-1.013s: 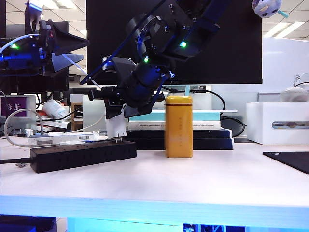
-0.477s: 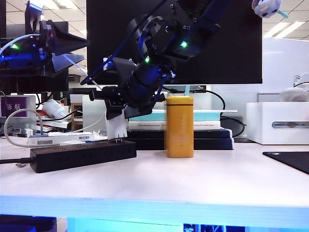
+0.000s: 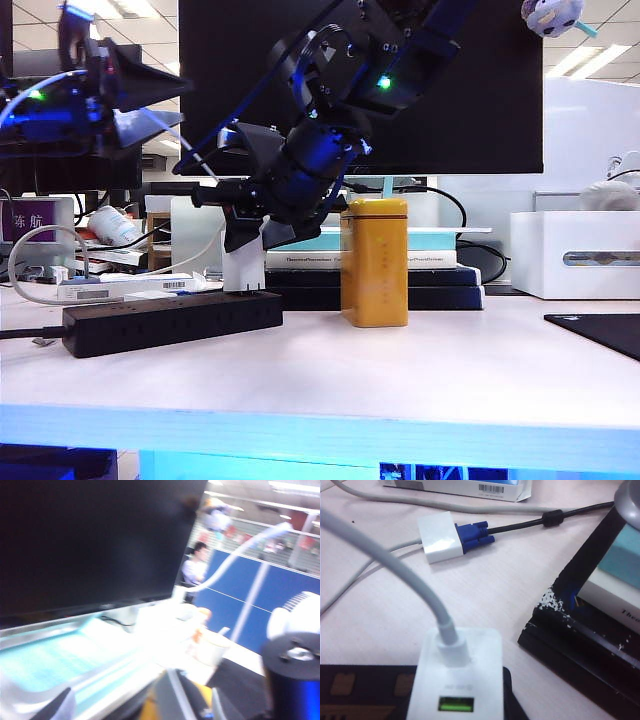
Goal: Plug the white charger into the left socket.
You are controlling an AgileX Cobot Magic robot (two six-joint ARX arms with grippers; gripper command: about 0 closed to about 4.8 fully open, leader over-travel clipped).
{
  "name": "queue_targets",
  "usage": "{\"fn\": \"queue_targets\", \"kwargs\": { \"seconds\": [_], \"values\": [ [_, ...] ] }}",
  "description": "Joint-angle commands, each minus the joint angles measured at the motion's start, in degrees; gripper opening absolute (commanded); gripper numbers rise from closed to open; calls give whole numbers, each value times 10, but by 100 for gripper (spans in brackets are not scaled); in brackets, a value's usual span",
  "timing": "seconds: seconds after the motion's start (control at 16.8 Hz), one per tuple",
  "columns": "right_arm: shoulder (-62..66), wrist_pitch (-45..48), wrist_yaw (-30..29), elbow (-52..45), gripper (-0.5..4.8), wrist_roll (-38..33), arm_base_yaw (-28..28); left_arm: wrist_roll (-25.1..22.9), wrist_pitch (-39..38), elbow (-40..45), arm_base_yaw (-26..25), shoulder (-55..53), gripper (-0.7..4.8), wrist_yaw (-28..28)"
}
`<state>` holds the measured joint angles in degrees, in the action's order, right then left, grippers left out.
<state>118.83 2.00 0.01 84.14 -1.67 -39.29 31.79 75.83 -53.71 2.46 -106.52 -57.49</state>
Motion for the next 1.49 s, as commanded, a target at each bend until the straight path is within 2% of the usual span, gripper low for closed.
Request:
{"fn": "queue_targets", "kwargs": {
  "seconds": [0.06, 0.12, 0.18, 0.24, 0.83, 0.95, 1.01, 1.07, 1.13, 1.49],
  "values": [
    [14, -106, -4, -12, 163, 2, 0, 2, 10, -2, 6, 5, 358, -4],
    [14, -105, -12, -12, 245, 2, 0, 2, 10, -2, 6, 5, 358, -4],
    [14, -105, -12, -12, 385, 2, 0, 2, 10, -2, 6, 5, 358, -5],
    [13, -103, -12, -12, 398, 2, 0, 2, 10, -2, 6, 5, 358, -5],
    [-74, -82, 5, -11, 398, 30, 0, 2, 9, -2, 6, 5, 358, -13],
    [-96, -73, 4, -11, 214, 30, 0, 2, 9, -2, 6, 5, 358, -13],
    [-99, -64, 2, -11, 150, 30, 0, 2, 9, -2, 6, 5, 358, -13],
    [-101, -48, 0, -11, 50, 31, 0, 3, 9, -2, 6, 5, 358, -13],
    [-99, -29, -3, -11, -6, 34, 0, 5, 9, -2, 7, 5, 358, -15],
    [-62, 11, -31, -11, -6, 34, 1, 6, 9, -2, 6, 5, 358, -18]
  ]
}}
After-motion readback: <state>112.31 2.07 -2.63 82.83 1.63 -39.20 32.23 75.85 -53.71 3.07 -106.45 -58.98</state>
